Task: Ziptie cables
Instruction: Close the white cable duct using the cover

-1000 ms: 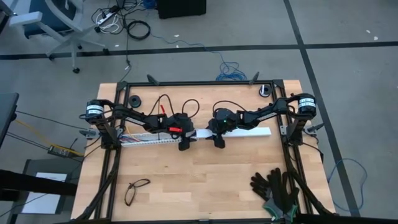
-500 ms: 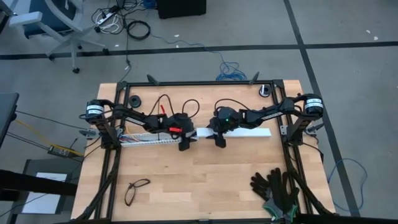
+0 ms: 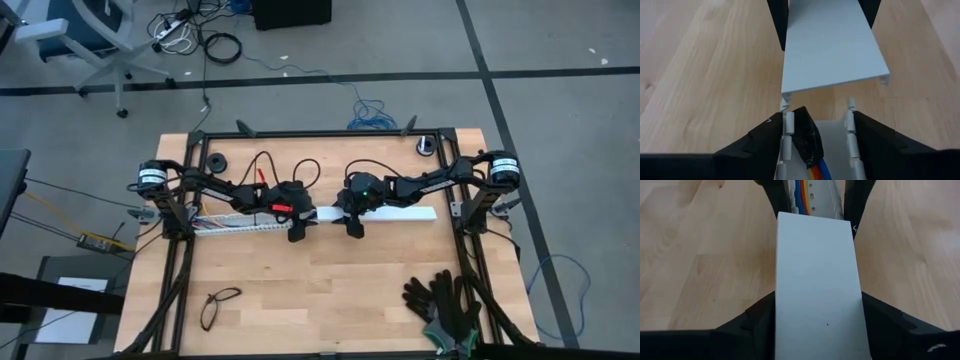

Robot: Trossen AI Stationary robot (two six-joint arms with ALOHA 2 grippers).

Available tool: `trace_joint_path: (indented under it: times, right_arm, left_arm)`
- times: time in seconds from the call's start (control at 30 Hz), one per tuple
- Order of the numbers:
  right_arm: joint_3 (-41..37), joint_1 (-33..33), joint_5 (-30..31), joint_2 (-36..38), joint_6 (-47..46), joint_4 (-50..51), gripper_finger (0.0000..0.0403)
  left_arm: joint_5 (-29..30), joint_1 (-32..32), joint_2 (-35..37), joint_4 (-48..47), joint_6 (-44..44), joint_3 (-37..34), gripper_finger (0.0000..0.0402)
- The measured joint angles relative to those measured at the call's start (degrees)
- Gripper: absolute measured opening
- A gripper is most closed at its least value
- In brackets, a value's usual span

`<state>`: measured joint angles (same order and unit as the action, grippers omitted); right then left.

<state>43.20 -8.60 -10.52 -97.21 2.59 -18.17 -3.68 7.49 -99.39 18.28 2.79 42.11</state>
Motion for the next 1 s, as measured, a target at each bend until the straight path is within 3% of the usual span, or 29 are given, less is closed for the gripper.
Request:
trace_joint_path:
  times: [0.43,1.0]
  right_arm:
    - [0.0,0.2,2.9,-0.2,2.5,2.9,0.0228]
    - [0.0,0.7,2.3,-3.4,0.9,-3.0,0.0229]
  left_arm:
    - [0.0,0.0,0.0,0.0,0.0,0.0,0.0192]
    - [0.0,0.0,0.0,0.6,-0.1,0.0,0.0191]
